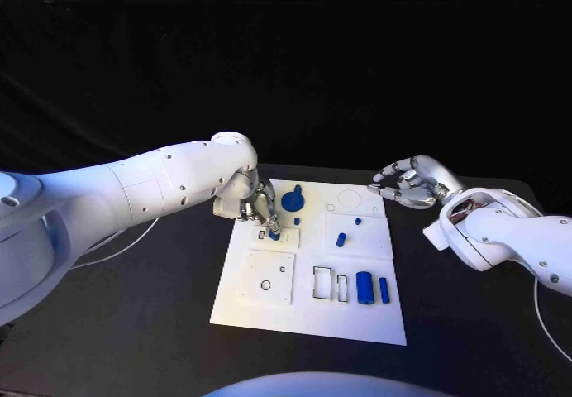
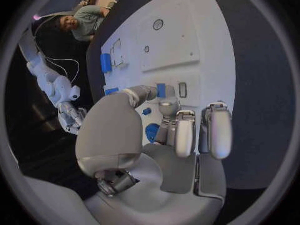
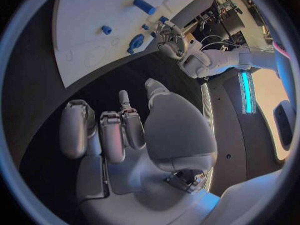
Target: Assemble the parts on the task board
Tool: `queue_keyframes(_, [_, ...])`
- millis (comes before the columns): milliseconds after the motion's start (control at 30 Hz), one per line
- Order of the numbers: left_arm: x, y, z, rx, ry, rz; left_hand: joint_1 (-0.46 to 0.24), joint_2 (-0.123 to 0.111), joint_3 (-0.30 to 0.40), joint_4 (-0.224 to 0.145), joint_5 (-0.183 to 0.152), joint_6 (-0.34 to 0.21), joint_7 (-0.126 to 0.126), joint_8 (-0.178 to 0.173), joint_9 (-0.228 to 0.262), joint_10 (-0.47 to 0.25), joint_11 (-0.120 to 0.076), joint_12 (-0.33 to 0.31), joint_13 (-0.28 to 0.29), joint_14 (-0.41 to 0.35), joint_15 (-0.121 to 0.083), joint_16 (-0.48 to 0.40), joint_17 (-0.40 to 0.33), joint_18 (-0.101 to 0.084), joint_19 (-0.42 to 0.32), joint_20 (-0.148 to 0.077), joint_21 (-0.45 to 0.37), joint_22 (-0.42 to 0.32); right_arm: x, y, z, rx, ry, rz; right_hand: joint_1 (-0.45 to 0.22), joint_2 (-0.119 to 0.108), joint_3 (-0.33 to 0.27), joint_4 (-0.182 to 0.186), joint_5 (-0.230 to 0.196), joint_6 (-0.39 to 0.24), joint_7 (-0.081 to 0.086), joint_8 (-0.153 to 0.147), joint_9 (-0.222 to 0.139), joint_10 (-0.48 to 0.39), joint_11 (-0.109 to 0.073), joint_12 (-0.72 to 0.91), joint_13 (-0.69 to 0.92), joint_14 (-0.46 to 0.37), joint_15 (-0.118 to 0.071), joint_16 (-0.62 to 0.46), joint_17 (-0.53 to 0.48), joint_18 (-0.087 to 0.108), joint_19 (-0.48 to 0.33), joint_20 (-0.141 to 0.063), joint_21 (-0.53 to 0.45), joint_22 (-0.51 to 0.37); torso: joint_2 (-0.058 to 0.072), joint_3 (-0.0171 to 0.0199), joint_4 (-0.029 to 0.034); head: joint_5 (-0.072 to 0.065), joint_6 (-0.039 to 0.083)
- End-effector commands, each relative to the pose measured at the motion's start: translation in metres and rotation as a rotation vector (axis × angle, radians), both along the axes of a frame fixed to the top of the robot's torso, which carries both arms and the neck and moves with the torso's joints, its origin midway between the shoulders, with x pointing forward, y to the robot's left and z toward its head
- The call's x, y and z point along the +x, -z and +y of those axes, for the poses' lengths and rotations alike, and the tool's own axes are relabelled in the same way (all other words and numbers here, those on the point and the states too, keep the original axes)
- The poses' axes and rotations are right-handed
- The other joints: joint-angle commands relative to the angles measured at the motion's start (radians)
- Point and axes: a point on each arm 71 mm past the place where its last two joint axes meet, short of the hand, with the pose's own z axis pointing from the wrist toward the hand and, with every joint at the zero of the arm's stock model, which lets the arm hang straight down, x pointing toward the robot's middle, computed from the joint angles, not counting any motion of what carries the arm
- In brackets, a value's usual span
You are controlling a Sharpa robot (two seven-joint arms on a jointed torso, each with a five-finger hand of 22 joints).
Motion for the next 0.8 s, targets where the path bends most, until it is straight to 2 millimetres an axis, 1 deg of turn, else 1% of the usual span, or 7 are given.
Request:
queue_keyframes(33, [0.0004, 0.0006, -0.0004, 0.010, 0.000, -0.012, -0.002, 0.011, 0.207, -0.216, 0.007, 0.011, -0.002, 0.003, -0.002, 0.003, 0.000, 0.006, 0.001, 0.096, -0.001, 0.003, 0.236, -0.008, -0.001, 0.008, -0.002, 0.030, -0.0007, 0.0004, 0.0020, -0.008, -0.017, 0.000, -0.001, -0.001, -0.005, -0.002, 0.006, -0.007, 0.001, 0.004, 0.001, -0.003, -0.002, -0.002, 0.116, 0.072, -0.006, -0.004, 0.118, 0.013, -0.008, -0.001, -0.005, 0.079, 0.000, 0.0000, -0.0003, 0.000, 0.000])
queue_keyframes(167, [-0.0004, 0.0012, 0.0001, 0.016, 0.007, -0.003, -0.003, 0.011, 0.207, -0.216, 0.008, 0.011, -0.002, 0.003, -0.002, 0.005, 0.001, 0.009, 0.005, 0.097, -0.001, 0.004, 0.238, -0.008, 0.000, 0.008, -0.001, 0.031, -0.0008, 0.0004, 0.0019, -0.008, -0.017, 0.000, -0.001, -0.001, -0.005, -0.002, 0.006, -0.007, 0.001, 0.004, 0.001, -0.003, -0.002, -0.002, 0.116, 0.072, -0.006, -0.004, 0.118, 0.013, -0.008, -0.001, -0.005, 0.079, 0.000, 0.0006, 0.0004, 0.000, -0.002])
queue_keyframes(467, [-0.0029, 0.0047, -0.0030, 0.019, 0.023, 0.019, -0.004, 0.010, 0.205, -0.217, 0.010, 0.012, -0.002, 0.003, -0.001, 0.009, 0.001, 0.014, 0.013, 0.097, -0.001, 0.004, 0.238, -0.008, 0.000, 0.008, -0.001, 0.031, -0.0010, 0.0003, 0.0021, -0.008, -0.018, 0.000, -0.001, -0.001, -0.005, -0.002, 0.006, -0.007, 0.001, 0.004, 0.001, -0.003, -0.002, -0.002, 0.116, 0.072, -0.006, -0.004, 0.118, 0.013, -0.008, -0.001, -0.005, 0.079, 0.000, -0.0002, -0.0004, 0.000, -0.005])
queue_keyframes(800, [-0.0043, 0.0070, -0.0058, 0.015, 0.024, 0.025, -0.018, 0.015, 0.195, -0.214, 0.014, 0.015, -0.002, 0.003, 0.003, 0.014, 0.001, 0.022, 0.023, 0.098, 0.000, 0.005, 0.240, -0.008, -0.001, 0.008, -0.002, 0.030, -0.0012, 0.0002, 0.0020, -0.008, -0.018, -0.001, -0.001, -0.001, -0.005, -0.002, 0.006, -0.007, 0.001, 0.004, 0.001, -0.003, -0.002, -0.002, 0.116, 0.072, -0.006, -0.004, 0.118, 0.013, -0.008, -0.001, -0.005, 0.079, -0.001, 0.0010, 0.0004, -0.003, -0.005])
